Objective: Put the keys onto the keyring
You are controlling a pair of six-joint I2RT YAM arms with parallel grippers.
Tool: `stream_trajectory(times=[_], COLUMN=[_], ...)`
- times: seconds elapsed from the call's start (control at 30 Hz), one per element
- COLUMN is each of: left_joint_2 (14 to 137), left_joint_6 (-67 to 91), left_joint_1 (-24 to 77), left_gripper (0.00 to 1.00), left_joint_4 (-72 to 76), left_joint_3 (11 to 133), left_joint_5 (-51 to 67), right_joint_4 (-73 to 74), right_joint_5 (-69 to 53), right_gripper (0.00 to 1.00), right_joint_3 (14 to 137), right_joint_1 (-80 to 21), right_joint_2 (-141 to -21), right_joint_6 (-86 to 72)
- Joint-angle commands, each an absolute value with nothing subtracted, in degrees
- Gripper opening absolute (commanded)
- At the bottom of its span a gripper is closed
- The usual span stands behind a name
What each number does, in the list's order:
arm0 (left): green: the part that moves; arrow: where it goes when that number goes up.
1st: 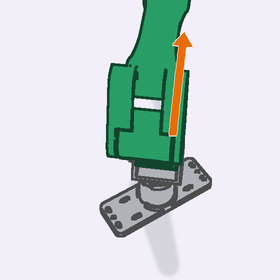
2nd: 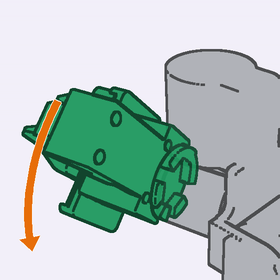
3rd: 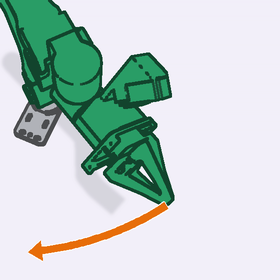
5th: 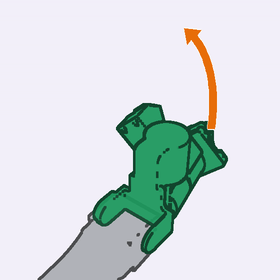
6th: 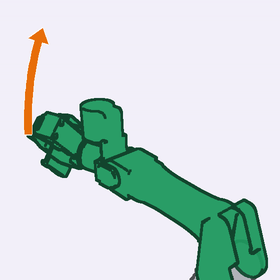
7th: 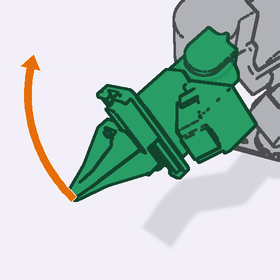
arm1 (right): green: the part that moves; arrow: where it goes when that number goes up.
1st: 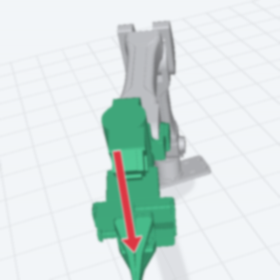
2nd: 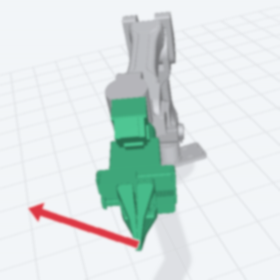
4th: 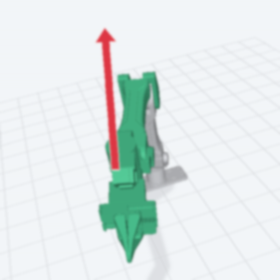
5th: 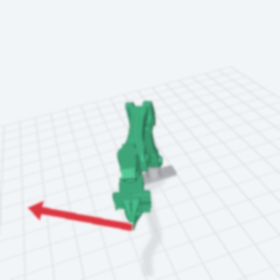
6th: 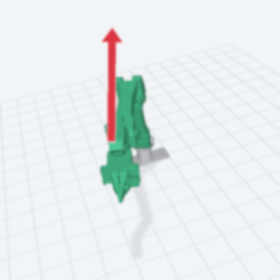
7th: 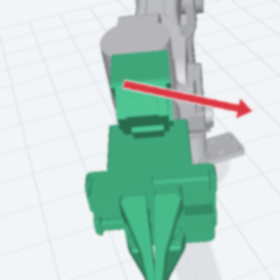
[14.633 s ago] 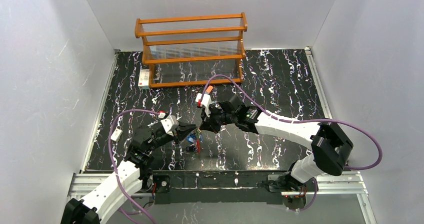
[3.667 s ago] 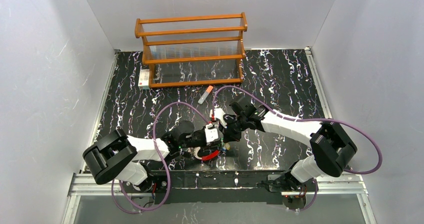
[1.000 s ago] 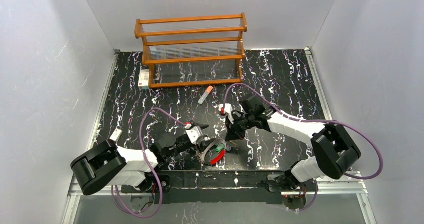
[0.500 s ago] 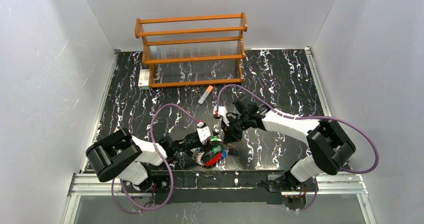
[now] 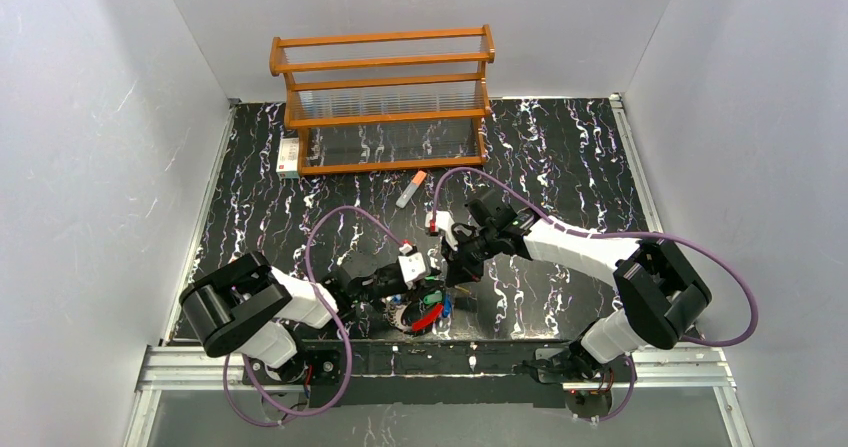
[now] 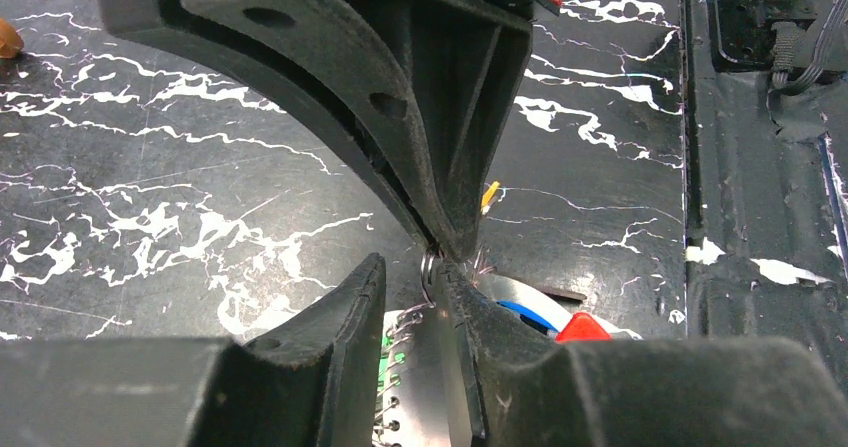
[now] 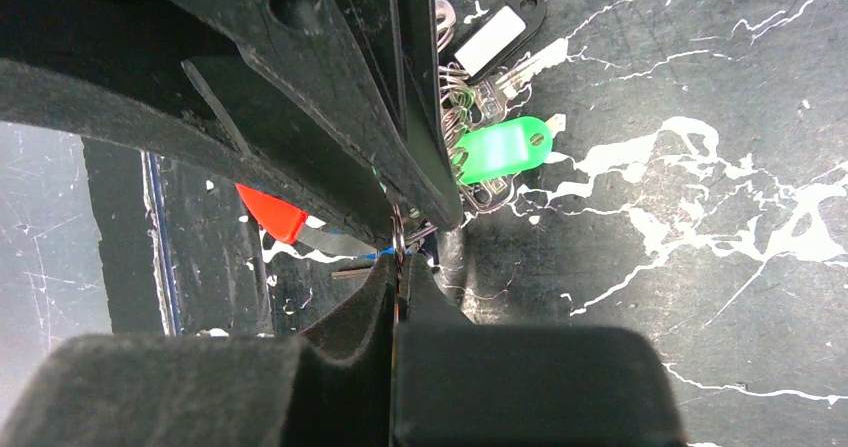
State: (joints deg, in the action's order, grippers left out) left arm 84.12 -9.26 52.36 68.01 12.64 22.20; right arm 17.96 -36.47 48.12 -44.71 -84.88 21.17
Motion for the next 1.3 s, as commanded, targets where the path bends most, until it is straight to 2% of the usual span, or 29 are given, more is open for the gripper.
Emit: stream_trajectory(times=[0.0,0.13,0.4,0.43,0.5,0.6,0.67,0.77,0.97,1.03,1.1,1.27], left_joint_2=[84.74,85.07,84.72,84.48,83.58,81.49,79.91,77.43,74.88,74.52,74.29,73.75], left_joint_6=[-10.28,-10.35,-10.97,-10.94,-10.36,-7.39,-5.16,-2.14,2.37,2.72,2.72,2.83], left_joint_1=[52.56,52.58,52.56,52.56,52.58,52.56,52.56,52.56,52.6,52.56,52.56,52.56], left_gripper=[0.24,0.2,0.0,0.0,0.0,0.0,0.0,0.0,0.0,0.0,0.0,0.0], left_joint_4=[67.33,67.08,66.32,66.28,66.33,66.7,68.13,72.92,83.64,85.09,85.9,86.73], left_joint_3=[14.53,14.76,14.86,14.79,14.47,13.6,12.46,9.52,4.62,4.08,3.96,3.63], left_joint_5=[23.84,24.32,24.93,24.77,23.9,20.26,17.59,13.22,8.73,8.98,9.77,10.06], right_joint_4=[17.56,17.41,16.64,16.13,15.06,10.98,6.38,0.32,-10.36,-12.71,-14.01,-14.16], right_joint_5=[-38.42,-38.57,-36.88,-36.34,-35.19,-35.48,-36.92,-40.56,-48.49,-50.27,-50.86,-51.04], right_gripper=[0.01,0.01,0.01,0.04,0.26,0.48,0.59,0.66,0.66,0.58,0.44,0.4], right_joint_3=[51.0,51.06,51.06,51.02,50.86,49.16,46.72,43.08,38.5,37.71,37.45,37.95], right_joint_1=[-45.09,-45.09,-45.15,-45.17,-45.09,-44.48,-43.44,-41.49,-39.48,-39.37,-39.24,-39.08], right_joint_2=[-84.35,-84.55,-84.27,-84.03,-83.37,-81.11,-78.73,-74.76,-69.7,-69.04,-69.1,-70.86], right_joint_6=[21.27,21.1,20.95,20.32,19.4,17.44,15.29,11.99,8.68,8.0,7.5,7.38])
